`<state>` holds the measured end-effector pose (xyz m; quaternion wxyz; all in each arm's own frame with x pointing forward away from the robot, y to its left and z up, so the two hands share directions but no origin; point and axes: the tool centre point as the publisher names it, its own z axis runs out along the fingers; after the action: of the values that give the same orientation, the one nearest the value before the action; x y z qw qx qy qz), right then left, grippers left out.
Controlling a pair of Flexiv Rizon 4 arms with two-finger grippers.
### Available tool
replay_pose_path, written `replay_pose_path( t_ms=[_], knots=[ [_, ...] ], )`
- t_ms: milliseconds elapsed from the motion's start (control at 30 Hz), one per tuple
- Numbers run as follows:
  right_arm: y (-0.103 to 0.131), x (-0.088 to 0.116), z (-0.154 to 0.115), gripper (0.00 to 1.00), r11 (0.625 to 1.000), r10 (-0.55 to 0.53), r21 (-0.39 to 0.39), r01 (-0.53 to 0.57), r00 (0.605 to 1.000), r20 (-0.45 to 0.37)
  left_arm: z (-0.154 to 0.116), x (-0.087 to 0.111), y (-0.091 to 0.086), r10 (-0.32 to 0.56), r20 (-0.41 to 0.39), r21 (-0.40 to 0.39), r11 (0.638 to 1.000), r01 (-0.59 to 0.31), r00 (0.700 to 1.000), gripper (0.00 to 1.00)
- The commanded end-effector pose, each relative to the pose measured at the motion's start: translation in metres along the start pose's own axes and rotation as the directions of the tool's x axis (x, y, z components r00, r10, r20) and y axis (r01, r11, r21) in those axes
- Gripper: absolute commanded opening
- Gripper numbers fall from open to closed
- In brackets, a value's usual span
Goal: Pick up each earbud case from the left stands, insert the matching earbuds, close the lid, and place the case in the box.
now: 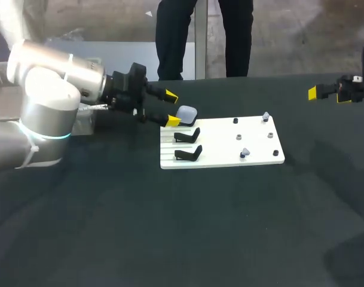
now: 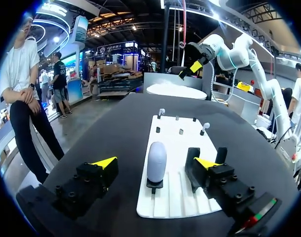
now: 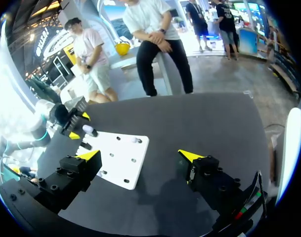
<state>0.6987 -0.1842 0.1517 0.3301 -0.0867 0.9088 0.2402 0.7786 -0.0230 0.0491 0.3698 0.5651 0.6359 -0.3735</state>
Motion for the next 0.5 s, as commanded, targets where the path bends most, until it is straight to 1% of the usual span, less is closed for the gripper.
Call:
replay_pose_path(
  t_ms=[33,233,333,433,500],
  knots=[
    [-0.001,0.0,0.0,1.0,1.0,-0.001,-0.003,0.001,1.0,0.001,0.005,0.003,0.005,0.009,0.01,0.014,1.0,-0.009,1.0,1.0],
    [-0.001,0.0,0.0,1.0,1.0,-0.001,-0.003,0.001,1.0,0.001,0.012,0.003,0.002,0.021,0.011,0.03,0.999,-0.021,1.0,0.95],
    [-0.001,0.0,0.0,1.0,1.0,-0.001,-0.003,0.001,1.0,0.001,0.015,0.006,0.002,0.02,0.02,0.039,0.999,-0.021,1.0,0.95],
    [-0.001,0.0,0.0,1.0,1.0,-0.001,-0.003,0.001,1.0,0.001,0.019,0.007,0.003,0.02,0.026,0.04,0.999,-0.021,0.999,0.9],
    [-0.001,0.0,0.0,1.0,1.0,-0.001,-0.003,0.001,1.0,0.001,0.023,0.009,0.004,0.02,0.028,0.041,0.999,-0.021,0.999,0.88]
  ],
)
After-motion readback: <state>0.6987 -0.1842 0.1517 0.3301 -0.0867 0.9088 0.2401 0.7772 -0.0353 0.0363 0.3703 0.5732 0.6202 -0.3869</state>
